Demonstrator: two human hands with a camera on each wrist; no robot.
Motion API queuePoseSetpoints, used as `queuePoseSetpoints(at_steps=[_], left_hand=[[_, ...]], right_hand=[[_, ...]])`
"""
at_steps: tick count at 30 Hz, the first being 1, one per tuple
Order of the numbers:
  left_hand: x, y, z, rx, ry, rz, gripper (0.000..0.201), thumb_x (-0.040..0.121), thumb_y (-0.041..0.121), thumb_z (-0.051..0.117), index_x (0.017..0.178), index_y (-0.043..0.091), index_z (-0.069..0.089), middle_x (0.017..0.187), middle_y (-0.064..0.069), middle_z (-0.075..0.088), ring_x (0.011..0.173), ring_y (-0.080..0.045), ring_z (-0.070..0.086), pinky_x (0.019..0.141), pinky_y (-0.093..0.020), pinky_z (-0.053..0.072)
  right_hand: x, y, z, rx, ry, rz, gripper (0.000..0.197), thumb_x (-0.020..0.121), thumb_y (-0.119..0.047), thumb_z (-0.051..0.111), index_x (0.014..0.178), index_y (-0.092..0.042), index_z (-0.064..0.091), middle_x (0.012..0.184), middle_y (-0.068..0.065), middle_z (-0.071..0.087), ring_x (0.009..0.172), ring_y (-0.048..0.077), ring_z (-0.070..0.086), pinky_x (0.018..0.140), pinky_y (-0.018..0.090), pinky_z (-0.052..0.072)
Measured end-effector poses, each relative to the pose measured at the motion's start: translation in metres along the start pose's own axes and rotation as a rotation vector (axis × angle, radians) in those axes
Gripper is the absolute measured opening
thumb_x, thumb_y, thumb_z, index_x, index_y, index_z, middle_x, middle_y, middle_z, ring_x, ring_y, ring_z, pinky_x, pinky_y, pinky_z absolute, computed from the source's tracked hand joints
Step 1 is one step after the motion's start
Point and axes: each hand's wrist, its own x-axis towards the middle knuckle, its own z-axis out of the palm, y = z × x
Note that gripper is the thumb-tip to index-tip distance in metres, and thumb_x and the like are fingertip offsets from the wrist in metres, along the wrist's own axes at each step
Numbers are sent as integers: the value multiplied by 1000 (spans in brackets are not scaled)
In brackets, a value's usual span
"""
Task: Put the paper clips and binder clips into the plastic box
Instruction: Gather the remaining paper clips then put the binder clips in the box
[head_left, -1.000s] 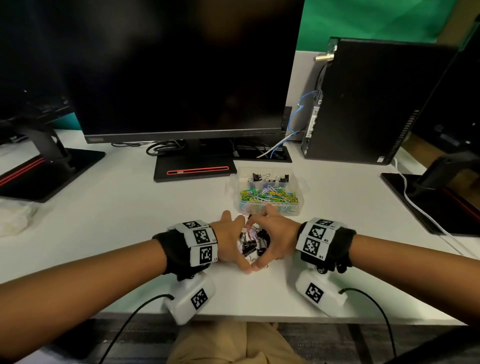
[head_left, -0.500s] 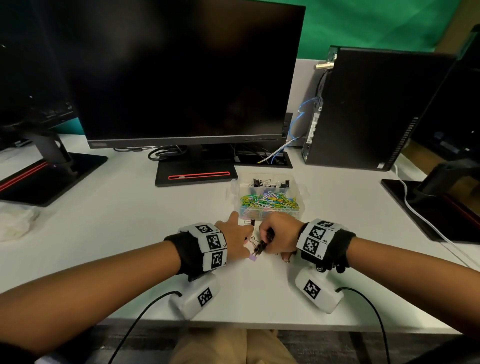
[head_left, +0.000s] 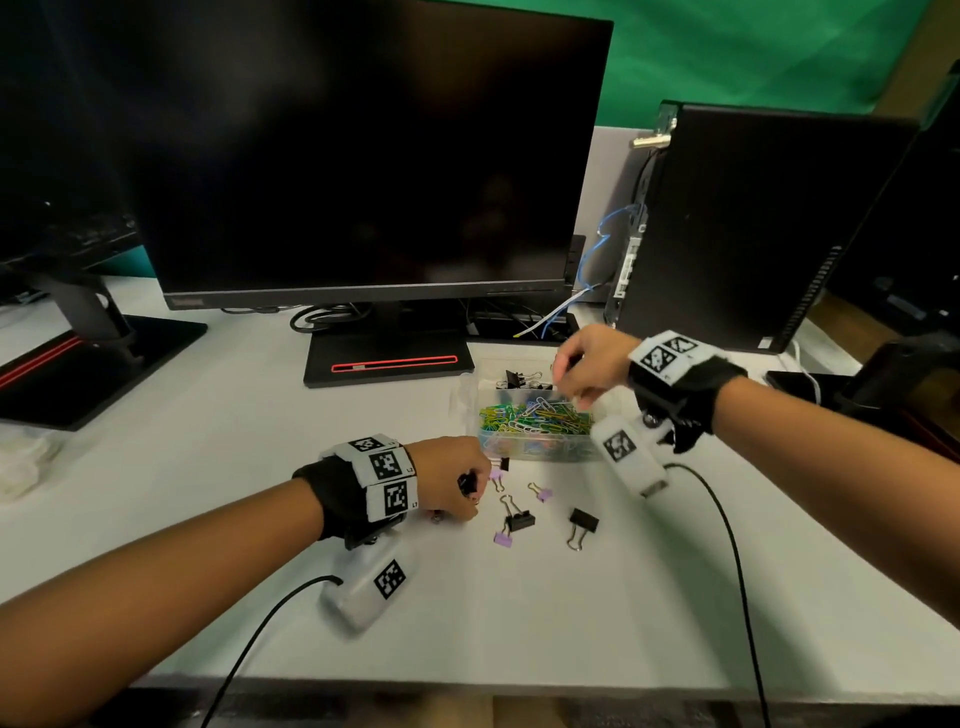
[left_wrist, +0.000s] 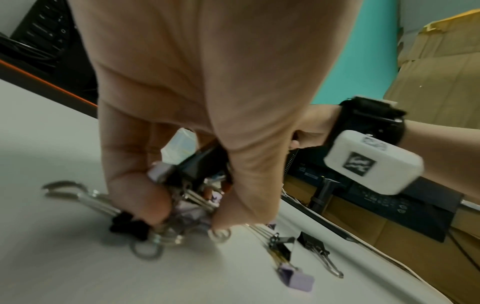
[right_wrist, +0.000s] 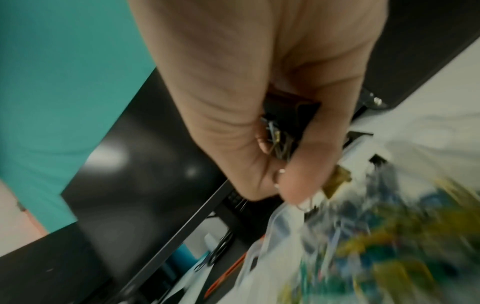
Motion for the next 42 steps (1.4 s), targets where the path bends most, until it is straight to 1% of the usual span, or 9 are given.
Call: queuePoseSetpoints(at_steps=[8,16,20,24,28,30,34,39,42], left_hand=[[6,-13,-6,-59,6,43,16,77,14,69,90,6,64,109,-5,56,89,-12,48,81,-25,44],[13,-20,-13,-149,36,8,17,79,6,61,75,20,52,106,-5,62,84,-20,60,68,-26,53],[19,-23,-14,-203,49,-11,31,74,-2,60,62,25,51,103,-8,64,84,-27,67,72,-38,59],[22,-23,-15,-210,58,2,35,74,1,62,59,31,50,105,-4,66,93,-27,68,79,-37,57],[20,-18,-23,-195,80,29,34,76,2,64,60,29,50,107,-5,68,89,-17,65,74,-24,53],[18,-16,-33,-209,89,40,32,76,1,64,61,26,51,107,-7,68,79,-11,62,62,-12,48],[20,-13,-59,-284,107,40,28,78,-7,61,64,16,53,104,-13,67,50,0,60,45,-10,46],[41,-9,-93,-328,198,27,24,83,-5,59,66,11,55,102,-14,68,59,-14,65,52,-22,55],[65,-10,-107,-369,293,31,25,84,-4,58,65,11,55,97,-28,68,50,-9,63,45,-21,51]], right_hand=[[66,5,-17,-145,192,80,16,73,0,60,62,-11,64,57,7,68,46,14,67,70,34,60],[75,14,-10,-266,-17,2,18,83,-6,62,92,-18,72,101,11,66,86,22,62,79,36,58],[64,18,-20,-289,36,-32,24,88,-4,51,98,-16,69,102,8,62,85,21,58,67,29,56],[46,26,-19,-544,129,13,28,89,-13,54,115,-12,63,122,7,58,104,27,59,80,31,51],[40,44,-11,-470,98,107,43,83,-20,65,124,-13,53,93,6,57,55,13,61,45,19,49],[41,50,-10,-373,100,135,43,83,-13,65,124,-14,53,82,2,52,32,7,54,44,23,52],[37,55,-8,-330,71,130,37,82,-8,64,119,-13,57,100,5,58,33,8,56,53,27,56],[31,57,-7,-321,43,126,32,85,-12,63,116,-13,58,101,8,68,55,19,64,63,28,56],[30,59,-7,-300,38,122,31,85,-12,63,115,-13,58,105,12,68,55,19,64,63,28,56]])
